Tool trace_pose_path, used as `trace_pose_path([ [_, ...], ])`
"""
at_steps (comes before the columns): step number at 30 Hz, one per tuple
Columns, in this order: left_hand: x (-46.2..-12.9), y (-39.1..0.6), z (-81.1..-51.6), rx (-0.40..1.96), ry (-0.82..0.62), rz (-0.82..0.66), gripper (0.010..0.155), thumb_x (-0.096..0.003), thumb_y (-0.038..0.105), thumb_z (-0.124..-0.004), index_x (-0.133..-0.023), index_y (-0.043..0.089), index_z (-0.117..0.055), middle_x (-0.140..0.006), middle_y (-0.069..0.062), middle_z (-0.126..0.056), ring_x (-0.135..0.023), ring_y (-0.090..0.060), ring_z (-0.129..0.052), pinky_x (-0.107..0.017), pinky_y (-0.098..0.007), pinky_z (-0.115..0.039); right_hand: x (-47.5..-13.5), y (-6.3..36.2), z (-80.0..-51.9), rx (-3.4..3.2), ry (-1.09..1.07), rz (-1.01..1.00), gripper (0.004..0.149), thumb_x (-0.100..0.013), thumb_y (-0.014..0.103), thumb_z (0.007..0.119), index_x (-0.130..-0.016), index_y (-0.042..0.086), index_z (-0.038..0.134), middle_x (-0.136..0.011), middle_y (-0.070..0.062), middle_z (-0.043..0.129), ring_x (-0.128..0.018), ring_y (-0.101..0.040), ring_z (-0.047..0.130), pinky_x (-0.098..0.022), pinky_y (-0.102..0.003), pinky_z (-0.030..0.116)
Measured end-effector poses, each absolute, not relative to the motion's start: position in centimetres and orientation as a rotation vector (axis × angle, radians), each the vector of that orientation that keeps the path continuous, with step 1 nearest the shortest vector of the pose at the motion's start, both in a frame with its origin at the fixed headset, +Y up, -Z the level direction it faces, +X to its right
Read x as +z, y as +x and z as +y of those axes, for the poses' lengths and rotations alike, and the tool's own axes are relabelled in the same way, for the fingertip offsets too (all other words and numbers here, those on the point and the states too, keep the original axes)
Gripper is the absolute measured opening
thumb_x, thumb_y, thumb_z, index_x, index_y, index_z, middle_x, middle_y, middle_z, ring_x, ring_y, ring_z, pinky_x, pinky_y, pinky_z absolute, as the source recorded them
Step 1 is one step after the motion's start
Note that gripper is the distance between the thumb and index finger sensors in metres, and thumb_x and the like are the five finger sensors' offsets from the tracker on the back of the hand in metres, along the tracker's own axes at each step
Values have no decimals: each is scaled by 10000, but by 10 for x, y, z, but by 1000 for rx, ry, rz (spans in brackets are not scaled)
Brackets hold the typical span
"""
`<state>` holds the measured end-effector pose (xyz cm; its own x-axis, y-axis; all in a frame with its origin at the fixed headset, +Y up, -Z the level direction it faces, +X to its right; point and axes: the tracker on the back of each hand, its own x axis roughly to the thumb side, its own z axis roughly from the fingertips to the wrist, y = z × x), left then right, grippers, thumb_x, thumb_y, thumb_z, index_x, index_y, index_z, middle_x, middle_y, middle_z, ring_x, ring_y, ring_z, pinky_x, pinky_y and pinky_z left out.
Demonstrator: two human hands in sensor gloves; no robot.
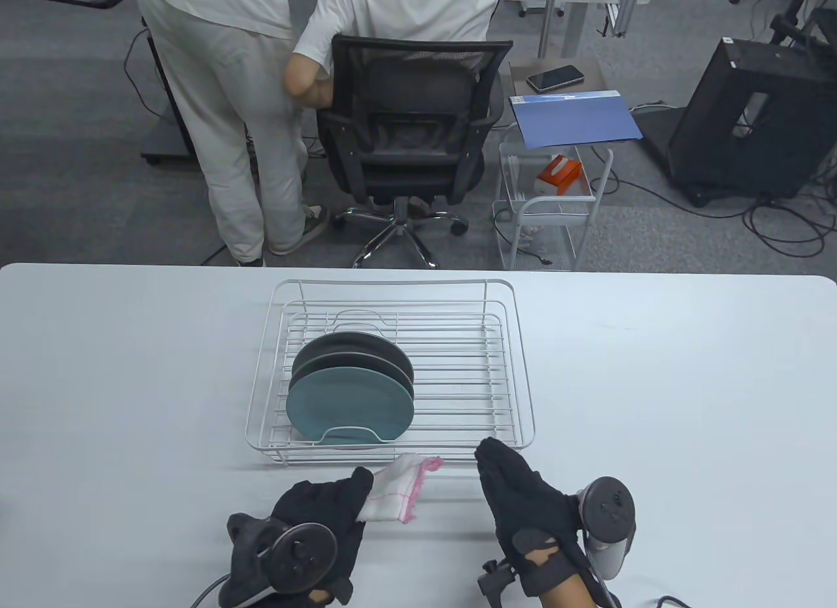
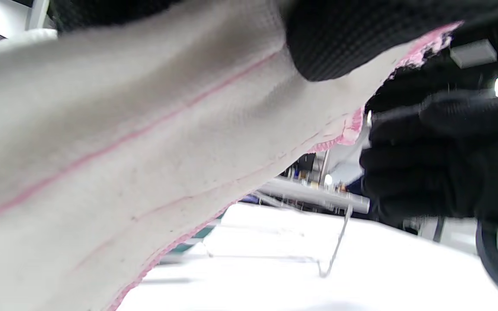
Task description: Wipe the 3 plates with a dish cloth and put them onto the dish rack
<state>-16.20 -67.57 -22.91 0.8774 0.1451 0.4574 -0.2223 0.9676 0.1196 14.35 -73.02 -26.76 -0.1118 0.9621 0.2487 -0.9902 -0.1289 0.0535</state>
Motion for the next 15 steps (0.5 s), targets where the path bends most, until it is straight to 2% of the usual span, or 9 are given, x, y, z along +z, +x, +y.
trace_pose_path([
  [6, -232, -124, -708, 0, 31, -489, 504, -538, 394, -738, -1013, 229, -711, -925, -117, -952, -798, -367, -996, -640, -594, -691, -268, 147, -728, 1767, 298, -181, 575, -487, 364, 776, -947, 36, 669, -923, -267, 654, -781, -535, 675, -554, -684, 583],
  [12, -239, -105, -734, -161, -75, -490, 518, -541, 410, -730, -1029, 243, -683, -970, -116, -916, -844, -373, -963, -663, -593, -671, -267, 142, -728, 1790, 319, -167, 574, -487, 361, 776, -946, 33, 671, -921, -270, 656, -781, -538, 672, -554, -686, 581],
  [15, -242, -100, -745, -169, -161, -483, 538, -546, 432, -724, -1044, 241, -657, -1012, -130, -870, -877, -390, -930, -673, -597, -654, -268, 139, -730, 1798, 321, -153, 572, -487, 358, 775, -944, 29, 673, -919, -273, 656, -781, -538, 670, -553, -687, 580],
])
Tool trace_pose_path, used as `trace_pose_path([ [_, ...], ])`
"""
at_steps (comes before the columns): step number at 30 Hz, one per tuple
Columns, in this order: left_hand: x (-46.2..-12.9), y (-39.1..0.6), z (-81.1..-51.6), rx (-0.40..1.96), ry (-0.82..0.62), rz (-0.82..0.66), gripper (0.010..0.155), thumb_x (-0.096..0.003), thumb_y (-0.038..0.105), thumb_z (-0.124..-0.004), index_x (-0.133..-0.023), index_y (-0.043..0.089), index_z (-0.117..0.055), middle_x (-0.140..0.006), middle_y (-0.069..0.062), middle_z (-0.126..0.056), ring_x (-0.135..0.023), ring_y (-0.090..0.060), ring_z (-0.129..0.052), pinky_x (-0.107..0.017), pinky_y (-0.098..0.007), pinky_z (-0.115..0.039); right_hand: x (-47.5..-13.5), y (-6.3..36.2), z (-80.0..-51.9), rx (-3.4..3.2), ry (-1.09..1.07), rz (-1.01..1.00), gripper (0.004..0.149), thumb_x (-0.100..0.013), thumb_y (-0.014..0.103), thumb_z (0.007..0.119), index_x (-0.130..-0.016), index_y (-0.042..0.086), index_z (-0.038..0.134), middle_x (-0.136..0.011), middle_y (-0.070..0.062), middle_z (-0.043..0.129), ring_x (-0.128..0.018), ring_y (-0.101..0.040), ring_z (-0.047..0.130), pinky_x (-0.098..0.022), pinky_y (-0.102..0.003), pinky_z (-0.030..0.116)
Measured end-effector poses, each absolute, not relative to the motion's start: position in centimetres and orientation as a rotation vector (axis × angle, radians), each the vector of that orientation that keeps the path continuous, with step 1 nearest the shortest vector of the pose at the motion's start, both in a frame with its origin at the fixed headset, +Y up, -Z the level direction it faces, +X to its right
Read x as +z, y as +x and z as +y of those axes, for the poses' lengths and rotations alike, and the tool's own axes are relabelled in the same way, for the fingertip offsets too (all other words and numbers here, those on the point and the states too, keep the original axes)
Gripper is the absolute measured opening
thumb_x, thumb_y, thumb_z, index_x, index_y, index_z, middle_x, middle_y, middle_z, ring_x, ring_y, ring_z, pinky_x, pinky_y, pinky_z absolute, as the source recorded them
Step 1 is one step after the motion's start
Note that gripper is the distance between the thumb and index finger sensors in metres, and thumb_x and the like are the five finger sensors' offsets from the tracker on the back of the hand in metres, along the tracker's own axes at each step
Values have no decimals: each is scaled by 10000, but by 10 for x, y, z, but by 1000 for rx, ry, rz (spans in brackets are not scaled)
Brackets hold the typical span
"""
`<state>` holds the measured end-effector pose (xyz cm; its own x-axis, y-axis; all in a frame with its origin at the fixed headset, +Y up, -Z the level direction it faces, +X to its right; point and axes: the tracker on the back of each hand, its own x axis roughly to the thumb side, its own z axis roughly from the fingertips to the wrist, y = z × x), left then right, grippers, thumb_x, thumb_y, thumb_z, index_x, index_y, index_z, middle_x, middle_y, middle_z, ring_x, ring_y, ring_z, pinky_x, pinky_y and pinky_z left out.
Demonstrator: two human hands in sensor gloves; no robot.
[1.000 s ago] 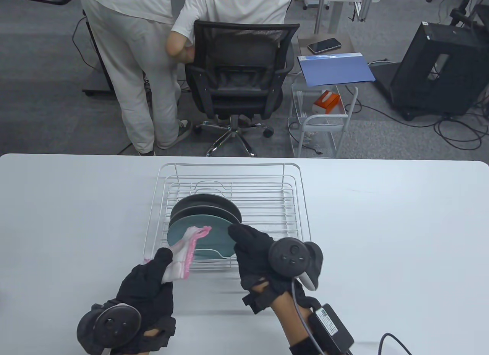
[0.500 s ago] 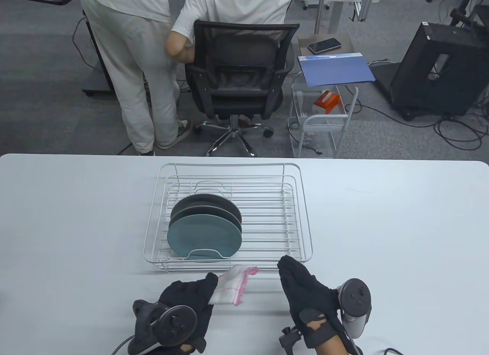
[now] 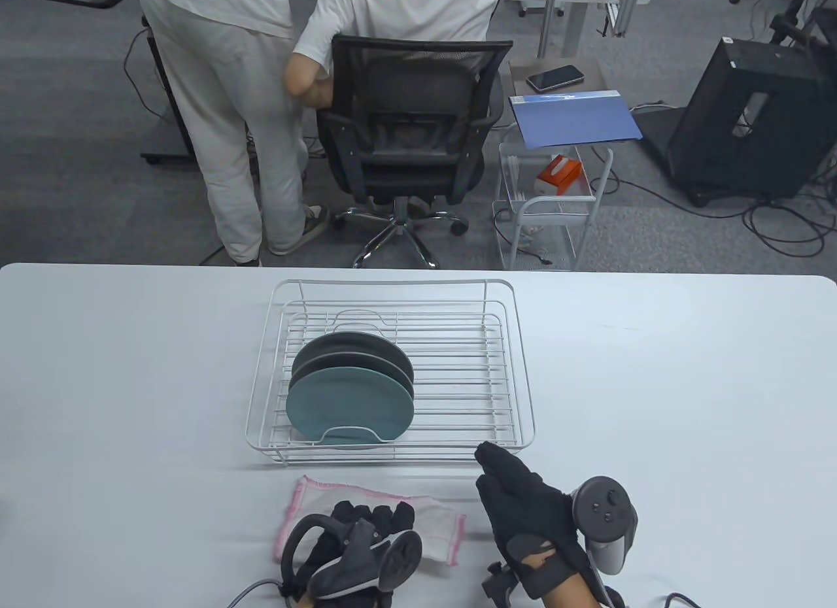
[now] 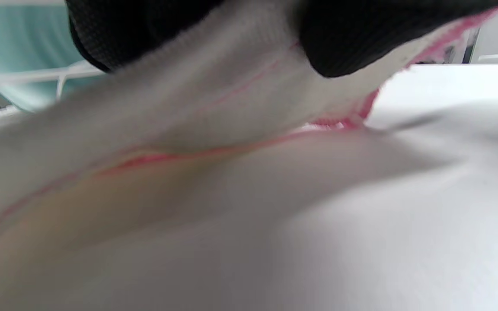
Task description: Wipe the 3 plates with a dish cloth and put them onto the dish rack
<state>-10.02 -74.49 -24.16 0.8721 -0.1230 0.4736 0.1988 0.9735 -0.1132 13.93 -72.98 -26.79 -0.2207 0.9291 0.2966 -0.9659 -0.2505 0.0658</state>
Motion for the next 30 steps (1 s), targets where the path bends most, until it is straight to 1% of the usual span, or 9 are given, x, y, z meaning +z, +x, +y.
trace_pose_path([
  [3, -244, -96, -760, -167, -315, -489, 581, -551, 475, -711, -1068, 236, -598, -1065, -168, -762, -925, -421, -852, -686, -604, -624, -267, 137, -729, 1788, 331, -146, 572, -487, 356, 775, -943, 27, 673, -919, -274, 655, -781, -541, 668, -554, -688, 576],
  [4, -243, -94, -761, -162, -333, -488, 610, -552, 492, -706, -1080, 223, -560, -1092, -199, -684, -956, -457, -775, -699, -621, -573, -267, 136, -729, 1790, 336, -146, 571, -487, 355, 775, -943, 27, 674, -919, -275, 654, -781, -542, 666, -553, -689, 575],
  [6, -242, -92, -762, -174, -321, -504, 642, -545, 529, -700, -1090, 231, -535, -1100, -220, -663, -961, -476, -764, -697, -624, -588, -267, 135, -728, 1804, 347, -146, 571, -488, 357, 774, -943, 28, 673, -919, -274, 657, -781, -540, 669, -553, -688, 578],
  [8, -242, -92, -762, -153, -362, -506, 680, -544, 562, -691, -1101, 229, -489, -1115, -239, -606, -976, -503, -715, -701, -632, -571, -267, 133, -729, 1810, 353, -134, 571, -488, 357, 773, -944, 28, 672, -920, -275, 654, -781, -540, 668, -554, -688, 577],
  [12, -243, -99, -761, -18, -440, -515, 756, -534, 639, -672, -1115, 227, -418, -1137, -263, -509, -1005, -558, -600, -705, -655, -526, -268, 130, -731, 1814, 358, -114, 571, -488, 357, 773, -943, 26, 674, -918, -276, 655, -784, -541, 665, -554, -689, 574],
  [16, -246, -105, -762, 88, -504, -528, 785, -528, 681, -650, -1120, 228, -403, -1142, -271, -452, -1022, -577, -501, -710, -667, -481, -269, 126, -732, 1830, 378, -107, 572, -487, 357, 774, -942, 25, 674, -918, -277, 654, -785, -542, 663, -556, -691, 572],
  [21, -251, -113, -758, 196, -488, -541, 744, -534, 652, -651, -1114, 242, -431, -1168, -206, -486, -1037, -540, -532, -717, -653, -483, -269, 122, -734, 1883, 410, -96, 572, -488, 360, 773, -943, 27, 673, -922, -275, 649, -792, -542, 655, -559, -691, 566],
  [24, -255, -129, -743, 318, -428, -542, 691, -540, 625, -659, -1105, 264, -491, -1167, -143, -579, -1035, -489, -619, -715, -641, -509, -268, 121, -734, 1901, 418, -98, 572, -487, 360, 774, -943, 28, 673, -925, -275, 643, -798, -543, 645, -562, -693, 559],
  [30, -261, -180, -700, 419, -30, -425, 627, -536, 593, -688, -1060, 251, -630, -1066, -131, -791, -957, -445, -799, -681, -629, -599, -269, 120, -733, 1939, 457, -109, 579, -487, 368, 775, -947, 32, 670, -936, -274, 631, -825, -551, 591, -569, -697, 540],
])
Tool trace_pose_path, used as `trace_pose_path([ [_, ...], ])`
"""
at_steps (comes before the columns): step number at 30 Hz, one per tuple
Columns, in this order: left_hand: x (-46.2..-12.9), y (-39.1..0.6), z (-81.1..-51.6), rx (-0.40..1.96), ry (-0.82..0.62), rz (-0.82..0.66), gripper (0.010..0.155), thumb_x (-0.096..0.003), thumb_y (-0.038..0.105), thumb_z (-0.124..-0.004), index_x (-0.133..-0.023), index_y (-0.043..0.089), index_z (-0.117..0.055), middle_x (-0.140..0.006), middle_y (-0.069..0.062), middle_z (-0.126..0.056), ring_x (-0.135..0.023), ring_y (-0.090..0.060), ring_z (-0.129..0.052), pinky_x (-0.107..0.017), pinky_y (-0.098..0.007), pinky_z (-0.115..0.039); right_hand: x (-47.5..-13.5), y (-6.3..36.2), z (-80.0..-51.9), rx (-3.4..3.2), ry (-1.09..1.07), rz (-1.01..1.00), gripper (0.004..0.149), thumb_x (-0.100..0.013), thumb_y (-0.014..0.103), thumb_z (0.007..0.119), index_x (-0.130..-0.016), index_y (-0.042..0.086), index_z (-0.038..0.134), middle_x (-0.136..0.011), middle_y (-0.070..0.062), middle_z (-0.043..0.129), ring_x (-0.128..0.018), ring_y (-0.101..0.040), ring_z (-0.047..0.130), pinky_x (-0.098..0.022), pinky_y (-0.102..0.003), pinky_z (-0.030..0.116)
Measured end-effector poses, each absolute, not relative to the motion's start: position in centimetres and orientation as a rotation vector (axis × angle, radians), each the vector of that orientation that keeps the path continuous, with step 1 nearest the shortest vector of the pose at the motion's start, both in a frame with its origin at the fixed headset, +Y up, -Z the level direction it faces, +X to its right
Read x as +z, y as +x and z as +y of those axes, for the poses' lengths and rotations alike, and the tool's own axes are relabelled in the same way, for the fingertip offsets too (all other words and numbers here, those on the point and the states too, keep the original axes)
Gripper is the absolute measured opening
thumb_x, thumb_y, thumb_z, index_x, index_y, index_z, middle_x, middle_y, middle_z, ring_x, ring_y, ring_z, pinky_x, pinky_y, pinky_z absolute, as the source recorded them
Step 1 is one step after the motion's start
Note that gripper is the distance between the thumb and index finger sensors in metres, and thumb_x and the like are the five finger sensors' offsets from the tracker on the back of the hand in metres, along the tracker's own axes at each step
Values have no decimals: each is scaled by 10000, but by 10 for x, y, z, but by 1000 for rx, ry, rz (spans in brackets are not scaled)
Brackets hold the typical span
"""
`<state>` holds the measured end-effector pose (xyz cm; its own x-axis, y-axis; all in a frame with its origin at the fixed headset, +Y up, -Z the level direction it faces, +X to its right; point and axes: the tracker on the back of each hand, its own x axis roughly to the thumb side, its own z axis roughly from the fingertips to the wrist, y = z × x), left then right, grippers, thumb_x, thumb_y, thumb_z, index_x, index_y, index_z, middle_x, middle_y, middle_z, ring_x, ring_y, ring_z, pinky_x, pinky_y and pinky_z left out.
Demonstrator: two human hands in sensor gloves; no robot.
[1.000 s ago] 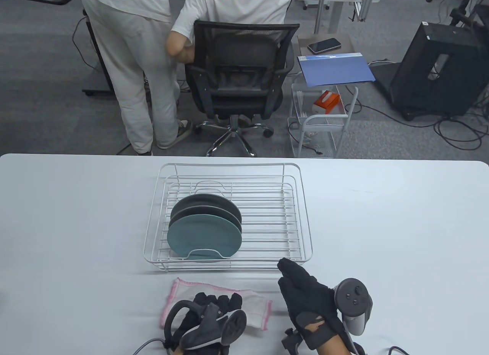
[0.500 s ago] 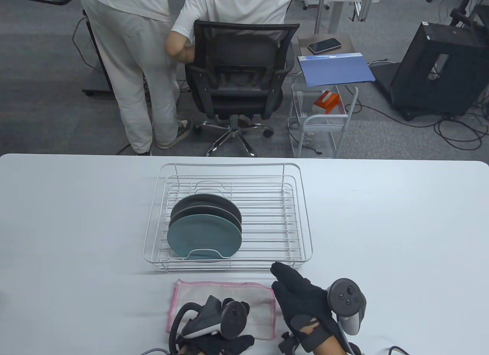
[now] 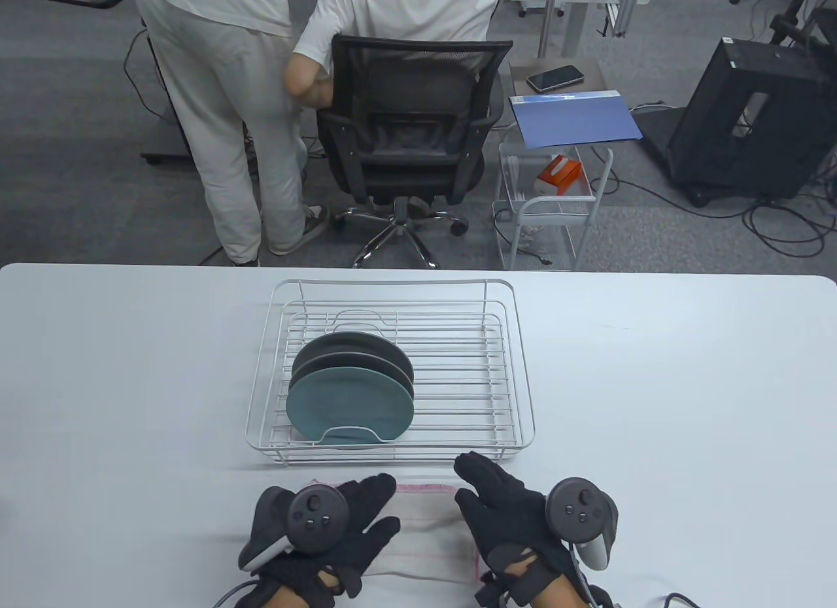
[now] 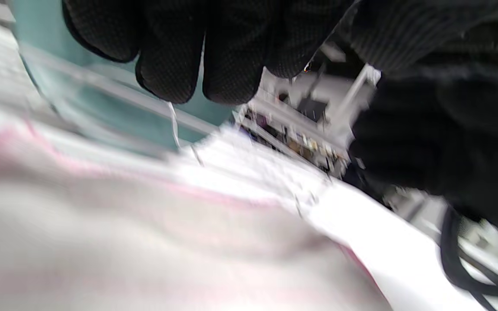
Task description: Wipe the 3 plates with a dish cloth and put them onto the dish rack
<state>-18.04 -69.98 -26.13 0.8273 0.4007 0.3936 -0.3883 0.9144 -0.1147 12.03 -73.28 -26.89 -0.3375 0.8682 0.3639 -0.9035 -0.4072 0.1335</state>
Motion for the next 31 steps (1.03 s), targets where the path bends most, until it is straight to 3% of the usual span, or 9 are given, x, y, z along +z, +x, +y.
trace_pose_path([
  [3, -259, -203, -687, 417, 113, -367, 620, -535, 586, -699, -1055, 253, -642, -1045, -129, -822, -943, -442, -814, -680, -631, -599, -268, 118, -732, 1959, 478, -112, 582, -487, 374, 776, -949, 36, 672, -940, -274, 629, -838, -553, 564, -573, -700, 531],
  [5, -259, -214, -682, 412, 170, -334, 623, -535, 589, -702, -1064, 267, -627, -1080, -115, -786, -998, -451, -733, -696, -637, -565, -271, 116, -729, 1964, 501, -117, 586, -486, 378, 777, -951, 36, 674, -945, -275, 621, -842, -557, 548, -577, -704, 518],
  [9, -261, -229, -680, 401, 178, -275, 664, -539, 593, -708, -1102, 297, -516, -1190, -99, -555, -1077, -493, -464, -722, -656, -431, -274, 116, -723, 2054, 536, -169, 591, -486, 385, 778, -956, 43, 671, -954, -274, 610, -856, -553, 516, -584, -704, 490],
  [12, -264, -233, -681, 390, 162, -259, 677, -542, 595, -708, -1110, 299, -487, -1205, -105, -499, -1080, -507, -399, -723, -663, -398, -273, 115, -718, 2116, 571, -182, 602, -488, 399, 779, -967, 54, 665, -972, -266, 591, -882, -542, 458, -596, -703, 449],
  [31, -266, -226, -679, 392, 80, -289, 664, -547, 582, -710, -1110, 285, -518, -1191, -136, -557, -1073, -521, -436, -718, -670, -407, -257, 109, -722, 2132, 599, -66, 671, -491, 427, 779, -1024, 88, 552, -1028, -244, 462, -910, -513, 258, -609, -693, 296],
])
